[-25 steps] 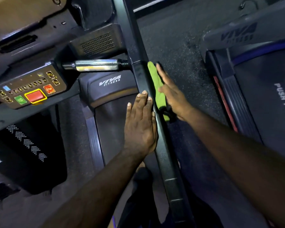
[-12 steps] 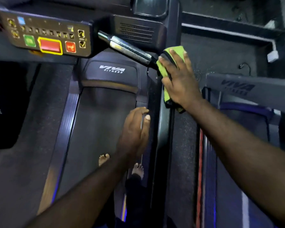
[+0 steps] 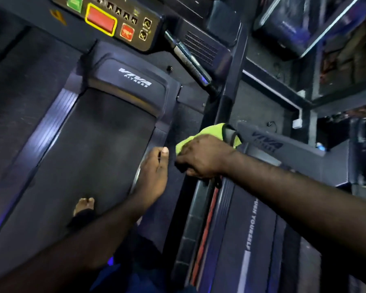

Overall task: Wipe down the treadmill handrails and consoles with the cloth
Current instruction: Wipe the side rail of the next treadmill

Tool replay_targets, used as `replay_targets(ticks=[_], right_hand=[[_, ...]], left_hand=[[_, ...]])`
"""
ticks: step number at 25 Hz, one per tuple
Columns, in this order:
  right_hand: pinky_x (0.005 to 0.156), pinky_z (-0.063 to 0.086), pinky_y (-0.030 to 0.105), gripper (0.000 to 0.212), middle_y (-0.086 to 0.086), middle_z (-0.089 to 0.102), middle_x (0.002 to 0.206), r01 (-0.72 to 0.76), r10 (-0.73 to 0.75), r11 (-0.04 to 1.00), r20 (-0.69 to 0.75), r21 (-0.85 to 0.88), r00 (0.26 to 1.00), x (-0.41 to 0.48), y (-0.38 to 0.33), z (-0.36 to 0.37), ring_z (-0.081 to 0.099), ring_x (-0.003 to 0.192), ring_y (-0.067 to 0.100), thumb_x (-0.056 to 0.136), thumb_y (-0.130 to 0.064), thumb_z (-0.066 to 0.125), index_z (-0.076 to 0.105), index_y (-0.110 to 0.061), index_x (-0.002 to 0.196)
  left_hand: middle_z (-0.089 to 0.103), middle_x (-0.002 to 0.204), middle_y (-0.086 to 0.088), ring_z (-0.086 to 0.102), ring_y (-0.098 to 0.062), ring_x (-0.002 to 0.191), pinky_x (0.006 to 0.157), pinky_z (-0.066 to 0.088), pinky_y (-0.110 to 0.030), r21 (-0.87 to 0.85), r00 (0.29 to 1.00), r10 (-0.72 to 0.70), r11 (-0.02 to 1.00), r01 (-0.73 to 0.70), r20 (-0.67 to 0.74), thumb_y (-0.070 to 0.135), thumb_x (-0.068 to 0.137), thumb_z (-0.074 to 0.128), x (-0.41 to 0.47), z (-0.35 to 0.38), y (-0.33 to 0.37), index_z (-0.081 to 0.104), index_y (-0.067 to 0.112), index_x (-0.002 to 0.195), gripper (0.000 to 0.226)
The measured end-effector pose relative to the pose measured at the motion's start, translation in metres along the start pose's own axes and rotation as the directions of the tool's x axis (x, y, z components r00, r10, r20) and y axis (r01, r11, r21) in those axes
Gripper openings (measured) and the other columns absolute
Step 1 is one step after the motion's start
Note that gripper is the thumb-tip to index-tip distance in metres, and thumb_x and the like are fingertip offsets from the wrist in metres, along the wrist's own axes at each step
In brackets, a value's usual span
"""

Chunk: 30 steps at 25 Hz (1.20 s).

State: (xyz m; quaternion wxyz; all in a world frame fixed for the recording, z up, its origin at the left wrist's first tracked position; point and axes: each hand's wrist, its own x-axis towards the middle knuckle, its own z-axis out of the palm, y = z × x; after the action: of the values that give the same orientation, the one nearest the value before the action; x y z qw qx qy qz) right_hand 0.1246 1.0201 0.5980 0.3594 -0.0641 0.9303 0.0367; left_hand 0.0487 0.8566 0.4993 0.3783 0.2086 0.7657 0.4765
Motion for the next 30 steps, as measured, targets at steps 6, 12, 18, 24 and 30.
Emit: replay_targets(ticks=[6, 12, 18, 24, 30], right_hand=[[0.107, 0.038, 0.048, 0.051, -0.001, 0.068, 0.124, -0.600, 0.615, 0.783, 0.061, -0.162, 0.786, 0.053, 0.071, -0.040, 0.060, 0.121, 0.029, 0.095, -0.058, 0.037, 0.074, -0.034, 0.121], [0.078, 0.033, 0.039, 0.043, 0.002, 0.069, 0.108, -0.320, 0.357, 0.924, 0.175, -0.207, 0.918, 0.040, -0.039, -0.020, 0.054, 0.109, 0.030, 0.095, -0.054, 0.047, 0.078, -0.025, 0.103], [0.090, 0.039, 0.044, 0.039, 0.012, 0.061, 0.123, -0.715, 0.709, 0.661, -0.123, -0.229, 0.695, 0.070, 0.038, -0.023, 0.053, 0.115, 0.038, 0.094, -0.038, 0.050, 0.078, -0.018, 0.112], [0.090, 0.037, 0.045, 0.041, 0.012, 0.064, 0.119, -0.473, 0.491, 0.852, 0.029, -0.226, 0.870, 0.050, -0.018, -0.012, 0.054, 0.112, 0.036, 0.095, -0.047, 0.047, 0.072, -0.023, 0.116], [0.085, 0.037, 0.042, 0.056, 0.021, 0.057, 0.132, -0.513, 0.526, 0.848, 0.095, -0.132, 0.845, 0.072, -0.080, 0.006, 0.053, 0.119, 0.037, 0.104, -0.035, 0.023, 0.067, -0.011, 0.128]], left_hand=[[0.067, 0.102, 0.004, 0.069, -0.024, 0.094, 0.091, 0.054, -0.051, -0.187, 0.986, -0.113, 0.973, 0.136, 0.124, 0.084, 0.087, 0.022, 0.007, -0.016, -0.018, 0.054, 0.035, 0.107, 0.061], [0.064, 0.094, 0.003, 0.062, -0.022, 0.095, 0.080, 0.043, -0.037, -0.101, 0.947, -0.101, 0.985, 0.138, 0.306, 0.063, 0.107, 0.033, 0.006, -0.030, -0.017, 0.057, 0.029, 0.100, 0.042], [0.067, 0.124, 0.009, 0.066, -0.016, 0.110, 0.097, 0.053, -0.038, -0.143, 0.862, -0.081, 0.974, 0.175, 0.500, 0.044, 0.105, 0.058, 0.008, -0.008, -0.032, 0.063, 0.029, 0.134, 0.033], [0.064, 0.106, 0.006, 0.060, -0.013, 0.099, 0.083, 0.052, -0.034, -0.225, 0.661, -0.321, 0.766, 0.603, 0.679, 0.025, 0.108, 0.057, -0.054, 0.016, -0.062, 0.060, 0.029, 0.115, 0.008], [0.064, 0.083, -0.007, 0.059, -0.020, 0.071, 0.069, 0.054, -0.033, -0.207, 0.640, -0.396, 0.722, 0.660, 0.659, 0.001, 0.104, 0.050, -0.054, 0.000, -0.082, 0.063, 0.018, 0.093, 0.024]])
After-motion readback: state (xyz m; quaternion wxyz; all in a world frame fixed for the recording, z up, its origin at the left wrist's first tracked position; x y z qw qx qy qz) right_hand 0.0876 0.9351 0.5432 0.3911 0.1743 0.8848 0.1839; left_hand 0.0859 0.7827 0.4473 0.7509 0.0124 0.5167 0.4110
